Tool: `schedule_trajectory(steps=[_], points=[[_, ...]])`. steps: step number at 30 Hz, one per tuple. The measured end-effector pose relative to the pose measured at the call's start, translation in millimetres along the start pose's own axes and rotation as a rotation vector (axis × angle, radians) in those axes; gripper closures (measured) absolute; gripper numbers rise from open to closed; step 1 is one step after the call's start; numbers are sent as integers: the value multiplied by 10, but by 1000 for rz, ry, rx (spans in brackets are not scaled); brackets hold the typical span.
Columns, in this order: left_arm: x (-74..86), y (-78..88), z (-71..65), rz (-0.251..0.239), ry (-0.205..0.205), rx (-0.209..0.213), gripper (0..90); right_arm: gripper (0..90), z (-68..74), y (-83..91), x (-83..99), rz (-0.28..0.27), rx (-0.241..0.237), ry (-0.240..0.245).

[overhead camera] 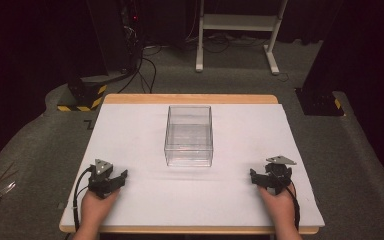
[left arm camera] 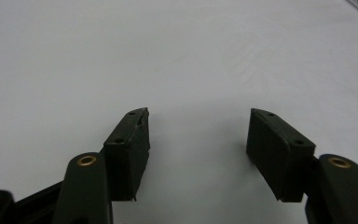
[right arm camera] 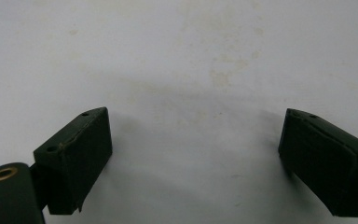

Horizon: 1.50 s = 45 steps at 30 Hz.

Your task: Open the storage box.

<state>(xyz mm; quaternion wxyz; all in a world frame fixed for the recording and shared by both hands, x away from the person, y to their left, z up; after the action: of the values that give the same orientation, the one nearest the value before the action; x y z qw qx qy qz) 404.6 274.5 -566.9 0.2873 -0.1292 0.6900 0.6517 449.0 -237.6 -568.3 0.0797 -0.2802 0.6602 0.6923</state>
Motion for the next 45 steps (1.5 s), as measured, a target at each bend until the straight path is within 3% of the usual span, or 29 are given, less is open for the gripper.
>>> schedule_trajectory(steps=[25, 27, 30, 31, 38, 41, 45], points=[[-1, 0, -1, 1, -1, -3, 394, 98, -3, -6, -19, 8, -2, -17], [-1, 0, 1, 1, -1, -1, 393, 113, -3, 2, -14, 4, -4, -14], [-2, 0, 1, 1, -1, -1, 393, 232, -10, 65, -3, -31, 2, 0], [-2, 0, 1, 1, 0, -1, 393, 232, -10, 65, -3, -31, 2, 0], [-3, 1, -1, 2, 1, -2, 394, 332, 202, 241, 28, -107, -41, 85], [-4, 2, -3, 1, -3, -3, 399, 361, 318, 314, 29, -133, -106, 89], [-4, 5, -13, 2, -7, 0, 416, 378, 398, 354, 25, -149, -119, 100]])
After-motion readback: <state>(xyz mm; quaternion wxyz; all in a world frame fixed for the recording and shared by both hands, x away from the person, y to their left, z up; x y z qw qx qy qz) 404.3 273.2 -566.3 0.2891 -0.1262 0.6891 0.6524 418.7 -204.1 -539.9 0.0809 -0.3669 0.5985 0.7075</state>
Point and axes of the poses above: each handheld gripper's, and its own axes: y roughly backward along the jaws, x roughly out of its underside, z roughly to its left, the point moved 9 cm from there along -y, roughly forward along the jaws, and after that the axes turned 15 degrees about z, right-handed, at the moved point
